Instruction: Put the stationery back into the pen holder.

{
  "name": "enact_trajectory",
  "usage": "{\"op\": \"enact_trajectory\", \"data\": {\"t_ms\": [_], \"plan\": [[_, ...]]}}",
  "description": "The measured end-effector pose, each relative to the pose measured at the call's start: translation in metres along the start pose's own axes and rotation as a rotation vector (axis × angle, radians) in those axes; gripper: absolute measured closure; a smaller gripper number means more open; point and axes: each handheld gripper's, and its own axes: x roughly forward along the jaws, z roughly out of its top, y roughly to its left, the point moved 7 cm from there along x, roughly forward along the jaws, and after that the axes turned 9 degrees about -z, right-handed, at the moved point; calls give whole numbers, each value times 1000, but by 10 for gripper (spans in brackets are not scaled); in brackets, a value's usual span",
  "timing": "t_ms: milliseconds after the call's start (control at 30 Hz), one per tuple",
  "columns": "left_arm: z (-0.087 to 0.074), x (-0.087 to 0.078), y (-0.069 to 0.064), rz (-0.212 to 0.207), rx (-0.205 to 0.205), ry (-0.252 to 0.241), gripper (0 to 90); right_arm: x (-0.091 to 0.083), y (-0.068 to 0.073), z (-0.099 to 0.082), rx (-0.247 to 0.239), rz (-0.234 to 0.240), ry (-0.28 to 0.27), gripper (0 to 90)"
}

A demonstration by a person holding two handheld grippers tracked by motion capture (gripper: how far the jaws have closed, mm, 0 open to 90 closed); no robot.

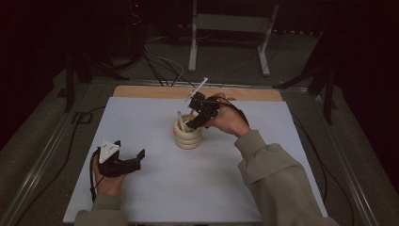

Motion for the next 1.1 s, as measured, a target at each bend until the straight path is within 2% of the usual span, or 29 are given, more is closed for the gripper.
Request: {"op": "enact_trajectory", "data": {"t_ms": [100, 333, 500, 600, 767, 833, 967, 1100], "plan": [[0, 0, 0, -1, 3, 3, 14, -2, -2, 0, 46, -10, -42, 172], [0, -1, 1, 5, -2, -2, 14, -8, -8, -6, 119, -45, -114, 71], [0, -2, 2, 8, -7, -5, 14, -15, -12, -18, 141, -72, -158, 52], [1, -1, 2, 8, -6, -6, 13, -18, -13, -27, 159, -111, -186, 42], [1, -2, 2, 16, 1, -5, 13, -25, -13, -40, 192, -121, -231, 33], [2, -3, 2, 18, 5, -5, 13, -27, -14, -46, 183, -147, -236, 32], [3, -4, 2, 21, 16, -4, 13, -31, -16, -58, 191, -161, -239, 22], [4, -6, 1, 17, 32, 1, 13, -32, -19, -72, 224, -180, -236, 1]]}}
